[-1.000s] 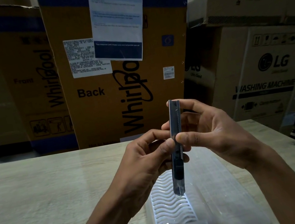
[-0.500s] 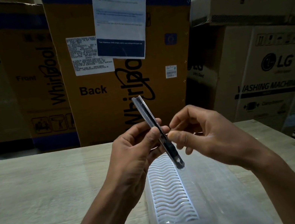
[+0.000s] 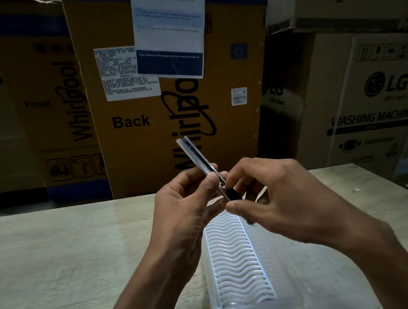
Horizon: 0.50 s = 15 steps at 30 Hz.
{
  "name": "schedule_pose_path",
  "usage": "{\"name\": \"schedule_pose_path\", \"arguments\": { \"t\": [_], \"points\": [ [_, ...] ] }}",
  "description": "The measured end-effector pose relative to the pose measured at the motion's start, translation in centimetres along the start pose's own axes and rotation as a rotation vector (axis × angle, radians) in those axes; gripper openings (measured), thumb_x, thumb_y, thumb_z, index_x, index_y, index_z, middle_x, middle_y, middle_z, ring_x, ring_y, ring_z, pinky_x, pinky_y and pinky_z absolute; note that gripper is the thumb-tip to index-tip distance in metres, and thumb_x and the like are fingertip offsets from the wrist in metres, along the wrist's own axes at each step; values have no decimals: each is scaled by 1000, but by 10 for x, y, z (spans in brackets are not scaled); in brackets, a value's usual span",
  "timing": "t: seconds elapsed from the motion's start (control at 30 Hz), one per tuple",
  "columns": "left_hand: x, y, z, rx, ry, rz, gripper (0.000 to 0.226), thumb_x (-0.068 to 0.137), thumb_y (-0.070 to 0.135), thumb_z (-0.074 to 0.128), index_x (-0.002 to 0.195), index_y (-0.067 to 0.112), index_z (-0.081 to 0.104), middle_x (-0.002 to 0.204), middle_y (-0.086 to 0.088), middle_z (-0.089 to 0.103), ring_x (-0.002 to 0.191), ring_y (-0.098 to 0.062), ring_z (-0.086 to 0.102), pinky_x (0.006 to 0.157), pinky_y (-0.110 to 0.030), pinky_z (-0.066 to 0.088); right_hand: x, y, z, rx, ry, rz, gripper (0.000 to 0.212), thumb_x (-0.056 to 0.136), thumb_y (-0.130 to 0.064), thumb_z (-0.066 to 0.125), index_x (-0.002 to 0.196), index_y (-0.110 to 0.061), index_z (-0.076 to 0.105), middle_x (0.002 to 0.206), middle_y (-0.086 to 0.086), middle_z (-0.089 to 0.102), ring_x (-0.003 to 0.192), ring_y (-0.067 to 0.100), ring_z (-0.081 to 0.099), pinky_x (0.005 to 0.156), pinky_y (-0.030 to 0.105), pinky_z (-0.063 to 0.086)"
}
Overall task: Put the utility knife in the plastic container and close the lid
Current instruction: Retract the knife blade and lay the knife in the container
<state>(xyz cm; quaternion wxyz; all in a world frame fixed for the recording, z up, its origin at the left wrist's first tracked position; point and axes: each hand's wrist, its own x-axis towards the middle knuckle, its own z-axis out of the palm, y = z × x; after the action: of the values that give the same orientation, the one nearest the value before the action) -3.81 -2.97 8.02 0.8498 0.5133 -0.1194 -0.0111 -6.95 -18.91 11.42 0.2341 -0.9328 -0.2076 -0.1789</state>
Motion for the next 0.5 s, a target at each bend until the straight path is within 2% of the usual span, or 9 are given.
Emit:
{"name": "schedule_pose_path", "arguments": {
  "t": [0.13, 0.23, 0.3, 0.37, 0.43, 0.5],
  "points": [
    [1, -1, 0, 90, 0, 33, 22, 79, 17, 69, 100, 9, 72, 88, -5, 80, 85, -19, 78, 69, -27, 63, 0, 0, 1, 10, -6, 2, 26, 87, -32, 74, 111, -28, 63, 92, -17, 63, 78, 1, 67, 66, 11, 55],
    [1, -3, -1, 255, -7, 75, 19, 88, 25, 64, 102, 15, 72, 92, -4, 79, 90, -16, 77, 73, -29, 63, 0, 0, 2, 46, -27, 49, 24, 87, -32, 75, 108, -29, 63, 89, -16, 66, 78, 2, 69, 64, 8, 53],
    [2, -6, -2, 510, 33, 145, 35, 88, 46, 54, 108, 21, 69, 99, 3, 76, 97, -10, 72, 81, -33, 62, 0, 1, 3, 65, -60, 107, 24, 87, -33, 75, 106, -28, 63, 88, -14, 69, 76, 1, 70, 63, 10, 55],
    [6, -10, -8, 874, 118, 270, 58, 86, 62, 41, 125, 23, 60, 119, 7, 67, 115, -9, 59, 97, -37, 53, 1, 2, 6, 58, -102, 180, 22, 86, -32, 76, 105, -25, 65, 86, -10, 72, 71, 3, 71, 67, 19, 60],
    [10, -12, -17, 1216, 223, 412, 71, 90, 69, 29, 137, 20, 50, 139, -1, 55, 134, -18, 41, 107, -38, 40, 1, 5, 13, 38, -137, 256, 20, 86, -30, 76, 102, -22, 67, 82, -4, 74, 68, 6, 72, 71, 30, 64],
    [14, -12, -23, 1392, 278, 491, 76, 91, 68, 23, 143, 17, 43, 152, -6, 44, 147, -23, 23, 116, -44, 31, 2, 7, 24, -27, -174, 319, 19, 86, -30, 76, 100, -19, 68, 78, -1, 76, 68, 8, 73, 73, 37, 64]
  ]
}}
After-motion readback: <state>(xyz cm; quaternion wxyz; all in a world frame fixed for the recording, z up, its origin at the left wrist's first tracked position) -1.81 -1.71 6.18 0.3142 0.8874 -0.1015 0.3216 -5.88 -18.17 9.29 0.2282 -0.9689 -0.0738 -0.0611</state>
